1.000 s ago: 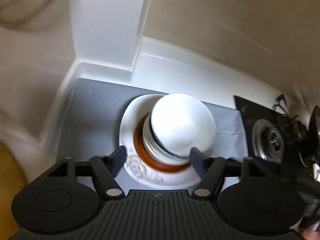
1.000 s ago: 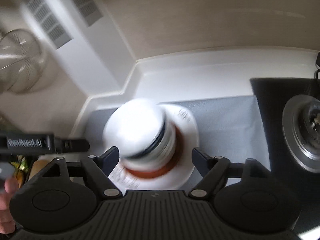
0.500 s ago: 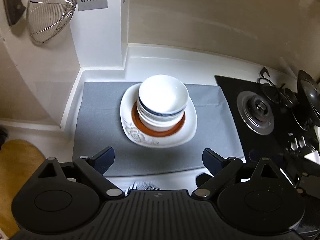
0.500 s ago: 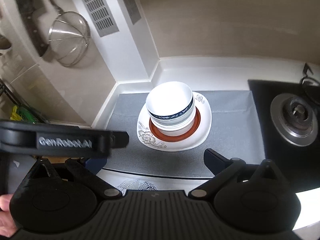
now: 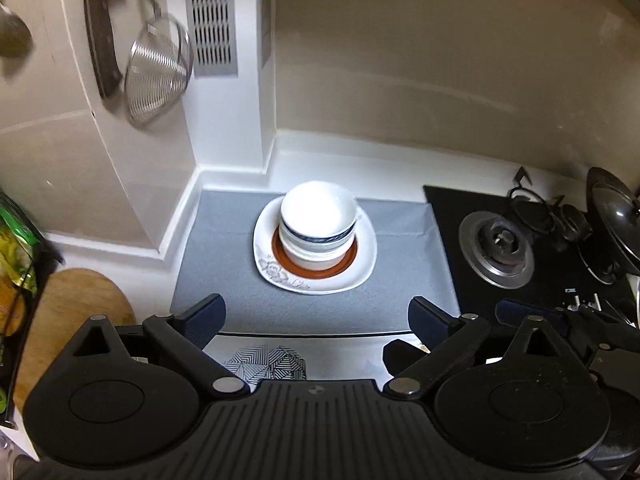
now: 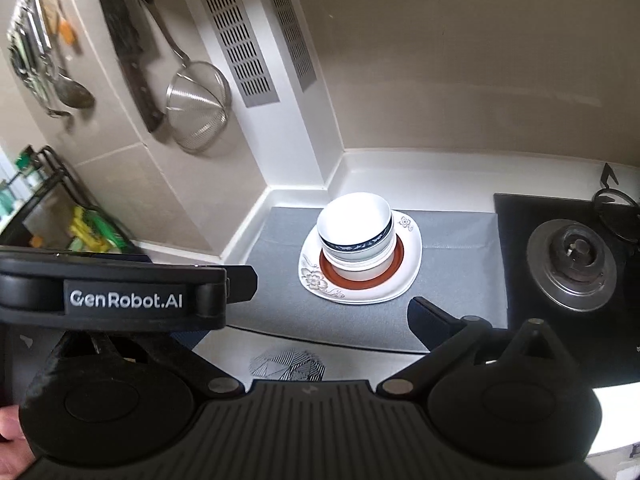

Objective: Organize plates and bowls

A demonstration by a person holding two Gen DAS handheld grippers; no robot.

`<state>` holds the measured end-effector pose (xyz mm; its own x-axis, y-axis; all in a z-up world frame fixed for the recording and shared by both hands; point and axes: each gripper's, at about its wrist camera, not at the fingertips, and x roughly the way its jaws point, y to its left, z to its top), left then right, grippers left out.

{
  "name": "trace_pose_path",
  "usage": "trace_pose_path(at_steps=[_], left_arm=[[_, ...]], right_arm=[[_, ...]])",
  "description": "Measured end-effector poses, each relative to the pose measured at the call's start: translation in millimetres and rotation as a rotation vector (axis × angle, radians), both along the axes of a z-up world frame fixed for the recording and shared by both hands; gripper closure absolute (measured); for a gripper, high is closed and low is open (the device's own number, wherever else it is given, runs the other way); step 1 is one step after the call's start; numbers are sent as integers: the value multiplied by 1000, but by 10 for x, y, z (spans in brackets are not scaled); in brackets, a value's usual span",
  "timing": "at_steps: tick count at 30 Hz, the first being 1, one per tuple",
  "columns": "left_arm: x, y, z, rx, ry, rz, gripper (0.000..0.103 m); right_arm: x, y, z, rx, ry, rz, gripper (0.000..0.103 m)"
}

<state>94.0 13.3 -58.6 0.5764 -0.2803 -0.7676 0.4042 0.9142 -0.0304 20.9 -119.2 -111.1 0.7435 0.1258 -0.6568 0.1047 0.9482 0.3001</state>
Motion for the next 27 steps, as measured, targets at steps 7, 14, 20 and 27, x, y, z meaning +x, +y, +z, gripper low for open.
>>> trace_pose_path(at_steps=[7, 14, 20, 27], left_arm=[[-593, -120, 293, 30, -74, 73, 1], [-1015, -170, 593, 26, -99, 98, 0], [-1409, -303, 828, 64, -196, 69, 0], [-1536, -356, 921, 59, -199, 72, 0]], right_arm=[[-514, -41, 306, -54, -36, -3, 0], [-933, -83, 558, -45, -82, -12, 0], [-1137, -170, 715, -37, -40, -94, 0], [-1320, -176, 822, -82, -49, -137, 1]])
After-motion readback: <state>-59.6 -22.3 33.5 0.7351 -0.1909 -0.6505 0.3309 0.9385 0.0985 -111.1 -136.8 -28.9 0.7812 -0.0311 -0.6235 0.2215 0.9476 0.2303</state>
